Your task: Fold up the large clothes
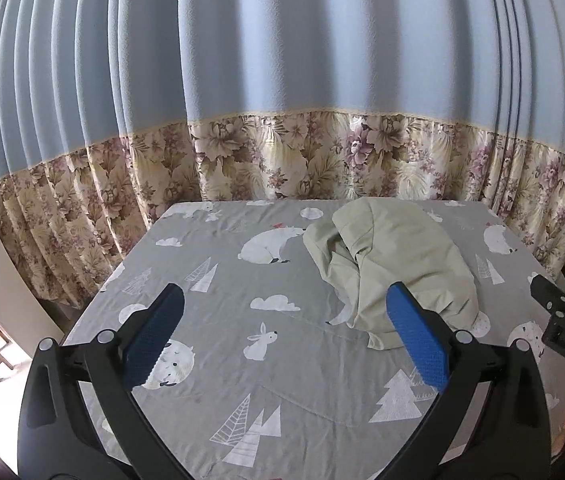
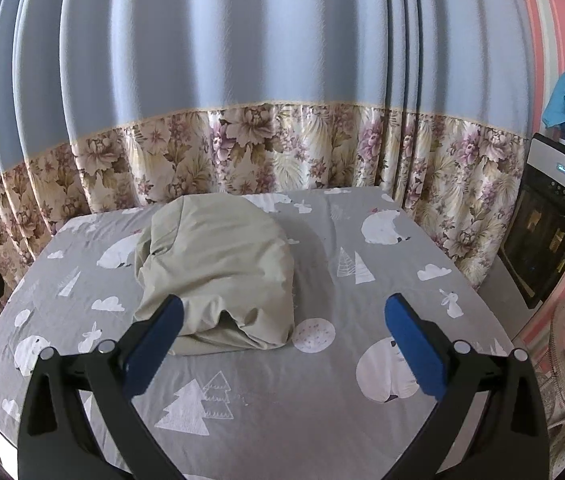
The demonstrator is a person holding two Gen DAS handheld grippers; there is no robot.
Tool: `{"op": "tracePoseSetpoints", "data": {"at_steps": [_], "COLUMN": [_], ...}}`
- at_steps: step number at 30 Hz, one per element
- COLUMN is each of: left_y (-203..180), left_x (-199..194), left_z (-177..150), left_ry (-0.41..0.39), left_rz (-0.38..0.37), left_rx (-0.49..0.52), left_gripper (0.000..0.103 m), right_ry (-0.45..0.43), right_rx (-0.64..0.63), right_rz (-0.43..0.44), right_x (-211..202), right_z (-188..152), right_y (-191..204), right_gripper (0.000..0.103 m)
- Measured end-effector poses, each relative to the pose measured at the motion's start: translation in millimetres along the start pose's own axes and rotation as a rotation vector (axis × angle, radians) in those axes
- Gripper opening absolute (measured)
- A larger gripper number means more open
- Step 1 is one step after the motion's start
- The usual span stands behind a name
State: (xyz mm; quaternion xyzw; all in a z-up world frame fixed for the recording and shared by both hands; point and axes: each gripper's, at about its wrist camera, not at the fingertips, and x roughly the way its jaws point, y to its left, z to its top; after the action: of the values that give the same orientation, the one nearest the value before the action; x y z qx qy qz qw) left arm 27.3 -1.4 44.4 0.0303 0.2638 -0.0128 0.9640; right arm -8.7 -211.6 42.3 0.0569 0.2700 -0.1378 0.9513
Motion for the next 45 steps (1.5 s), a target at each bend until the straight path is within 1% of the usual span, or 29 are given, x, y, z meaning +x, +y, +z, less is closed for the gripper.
{"op": "tracePoseSetpoints", "data": {"at_steps": [6, 24, 32, 37, 45], "left_y": [-1, -7, -8, -9, -9], "left_x": [8, 24, 27, 30, 29], "left_z": [1, -2, -3, -7, -8], "left_ry": [0.017, 0.066, 0.075, 0.094, 0.096], "left_rz": [0.008, -0.009, -0.017, -0.026, -0.038], "left_rx": [-0.004, 0.004, 0.004, 0.009, 0.006], "left_gripper": [0.100, 0.100, 0.100, 0.100, 0.100], "right_ry": [0.013, 0.029, 0.032, 0.039, 0.042], "right_rx": [0.001, -0.020, -0.024, -0.030, -0.036], "right_rz": [-0.007, -0.013, -0.013, -0.017, -0.016], "right_x": [7, 13, 16, 19, 21], "right_z": [-3, -6, -7, -10, -11], "right_y": [0, 0, 0, -5, -9], "right_gripper": [0.101, 0.101, 0.101, 0.101, 0.101]}}
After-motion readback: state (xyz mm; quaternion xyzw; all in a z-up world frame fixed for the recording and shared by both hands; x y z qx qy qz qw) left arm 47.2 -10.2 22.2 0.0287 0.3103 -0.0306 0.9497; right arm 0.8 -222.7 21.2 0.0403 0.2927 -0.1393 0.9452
